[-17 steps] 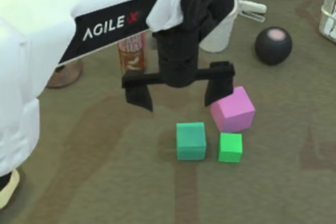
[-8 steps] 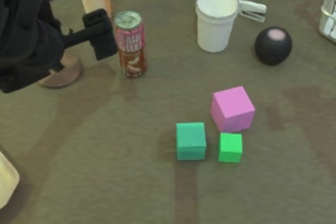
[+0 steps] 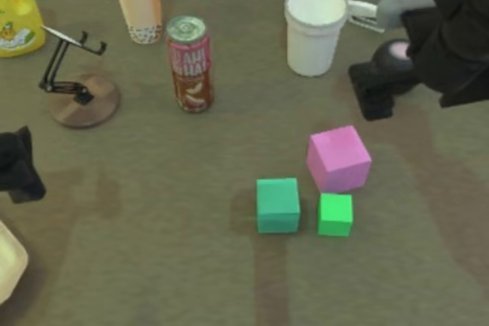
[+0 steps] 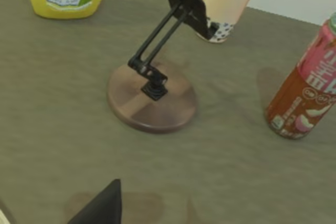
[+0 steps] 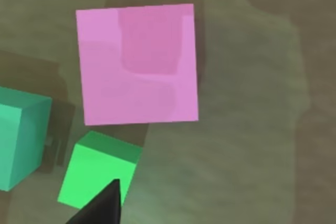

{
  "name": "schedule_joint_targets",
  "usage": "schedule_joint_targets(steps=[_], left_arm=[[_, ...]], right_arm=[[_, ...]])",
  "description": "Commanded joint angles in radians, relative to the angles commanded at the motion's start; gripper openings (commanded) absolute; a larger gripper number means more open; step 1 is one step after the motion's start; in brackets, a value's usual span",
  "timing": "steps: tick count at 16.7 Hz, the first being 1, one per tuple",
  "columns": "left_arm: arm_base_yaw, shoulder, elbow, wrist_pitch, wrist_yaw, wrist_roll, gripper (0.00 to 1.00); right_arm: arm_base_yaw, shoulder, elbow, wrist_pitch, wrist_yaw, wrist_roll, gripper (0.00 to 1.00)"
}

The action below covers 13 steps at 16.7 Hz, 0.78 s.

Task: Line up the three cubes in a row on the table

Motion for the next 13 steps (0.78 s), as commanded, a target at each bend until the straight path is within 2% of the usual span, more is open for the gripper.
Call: schedule_joint_targets(steps=[7, 13], left_arm=[[0.124, -0.438, -0.369, 0.278, 0.021, 0.25, 1.0], [0.138, -0.502, -0.415, 0.32, 0.025, 0.29, 1.0]], right_arm=[[0.094, 0.415, 0.391, -0.225, 0.002, 0.039, 1.0], [0.107, 0.475, 0.449, -0.253, 0.003, 0.045, 1.0]])
